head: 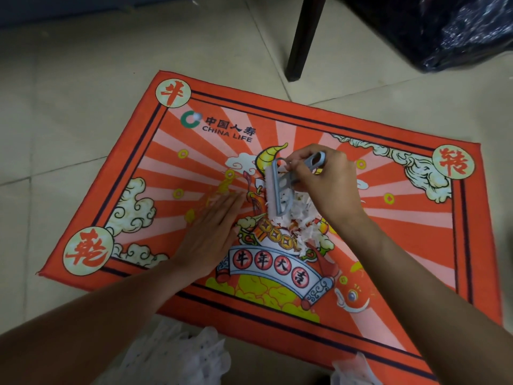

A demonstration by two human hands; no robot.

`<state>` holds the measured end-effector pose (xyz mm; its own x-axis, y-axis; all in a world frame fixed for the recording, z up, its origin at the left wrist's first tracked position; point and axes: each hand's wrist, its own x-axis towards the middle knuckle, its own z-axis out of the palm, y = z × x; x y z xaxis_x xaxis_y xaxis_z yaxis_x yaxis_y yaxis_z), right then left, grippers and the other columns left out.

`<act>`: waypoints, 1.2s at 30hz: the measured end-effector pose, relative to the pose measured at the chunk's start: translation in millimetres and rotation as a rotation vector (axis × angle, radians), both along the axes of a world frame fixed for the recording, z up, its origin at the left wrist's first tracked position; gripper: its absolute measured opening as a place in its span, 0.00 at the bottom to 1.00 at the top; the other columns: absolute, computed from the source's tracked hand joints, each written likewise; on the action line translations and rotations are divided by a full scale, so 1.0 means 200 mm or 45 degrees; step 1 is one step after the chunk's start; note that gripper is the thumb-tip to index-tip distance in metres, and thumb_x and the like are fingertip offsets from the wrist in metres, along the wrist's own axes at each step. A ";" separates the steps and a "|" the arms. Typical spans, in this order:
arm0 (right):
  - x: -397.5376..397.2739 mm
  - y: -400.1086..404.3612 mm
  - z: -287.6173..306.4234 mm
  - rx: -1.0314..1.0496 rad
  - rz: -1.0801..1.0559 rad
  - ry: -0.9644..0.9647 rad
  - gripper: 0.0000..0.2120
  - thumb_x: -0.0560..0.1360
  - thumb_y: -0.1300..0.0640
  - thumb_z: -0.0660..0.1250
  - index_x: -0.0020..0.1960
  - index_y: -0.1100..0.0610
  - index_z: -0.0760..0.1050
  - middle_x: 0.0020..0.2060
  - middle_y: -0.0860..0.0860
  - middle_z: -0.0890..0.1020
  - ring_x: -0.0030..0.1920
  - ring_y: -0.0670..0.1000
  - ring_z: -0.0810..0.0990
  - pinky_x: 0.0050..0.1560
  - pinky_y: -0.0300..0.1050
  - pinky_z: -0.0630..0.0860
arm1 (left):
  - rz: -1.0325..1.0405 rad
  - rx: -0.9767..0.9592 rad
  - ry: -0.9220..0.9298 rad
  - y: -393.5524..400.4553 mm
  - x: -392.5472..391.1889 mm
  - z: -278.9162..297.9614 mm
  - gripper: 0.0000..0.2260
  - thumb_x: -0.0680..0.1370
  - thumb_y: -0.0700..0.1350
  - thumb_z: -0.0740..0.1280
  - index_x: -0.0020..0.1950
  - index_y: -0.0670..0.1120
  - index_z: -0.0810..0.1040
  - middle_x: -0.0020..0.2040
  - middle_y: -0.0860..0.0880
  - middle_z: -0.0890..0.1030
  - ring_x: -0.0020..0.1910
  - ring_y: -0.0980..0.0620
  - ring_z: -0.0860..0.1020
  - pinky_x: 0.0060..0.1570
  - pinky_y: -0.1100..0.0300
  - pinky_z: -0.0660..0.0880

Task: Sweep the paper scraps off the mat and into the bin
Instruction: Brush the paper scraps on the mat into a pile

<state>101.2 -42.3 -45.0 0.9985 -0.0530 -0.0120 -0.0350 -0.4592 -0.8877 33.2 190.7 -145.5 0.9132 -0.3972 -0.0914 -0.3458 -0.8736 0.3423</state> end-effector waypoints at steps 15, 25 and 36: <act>-0.09 -0.29 0.14 0.051 0.585 0.503 0.06 0.75 0.60 0.72 0.52 0.55 0.81 0.41 0.49 0.87 0.32 0.49 0.81 0.32 0.39 0.78 | 0.001 0.033 0.046 0.00 -0.03 0.01 0.26 0.84 0.55 0.46 0.81 0.52 0.43 0.80 0.56 0.44 0.77 0.60 0.41 0.75 0.60 0.45; -0.02 -0.26 0.05 -0.070 0.561 0.424 0.05 0.75 0.60 0.72 0.50 0.55 0.79 0.41 0.54 0.86 0.32 0.52 0.81 0.32 0.45 0.81 | 0.000 0.029 0.077 0.00 -0.03 0.02 0.26 0.83 0.56 0.44 0.80 0.55 0.38 0.79 0.59 0.40 0.75 0.65 0.35 0.70 0.71 0.33; 0.04 -0.26 0.13 -0.011 0.561 0.366 0.05 0.75 0.62 0.72 0.50 0.56 0.79 0.41 0.51 0.87 0.32 0.52 0.80 0.32 0.43 0.79 | -0.013 0.005 0.071 0.01 -0.03 0.00 0.26 0.84 0.55 0.46 0.80 0.53 0.40 0.80 0.56 0.44 0.78 0.59 0.40 0.75 0.59 0.45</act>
<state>108.2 -94.5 -18.1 0.8824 0.3702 -0.2903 -0.0784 -0.4928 -0.8666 27.4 192.3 -144.7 0.9024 -0.4064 -0.1433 -0.3356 -0.8714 0.3578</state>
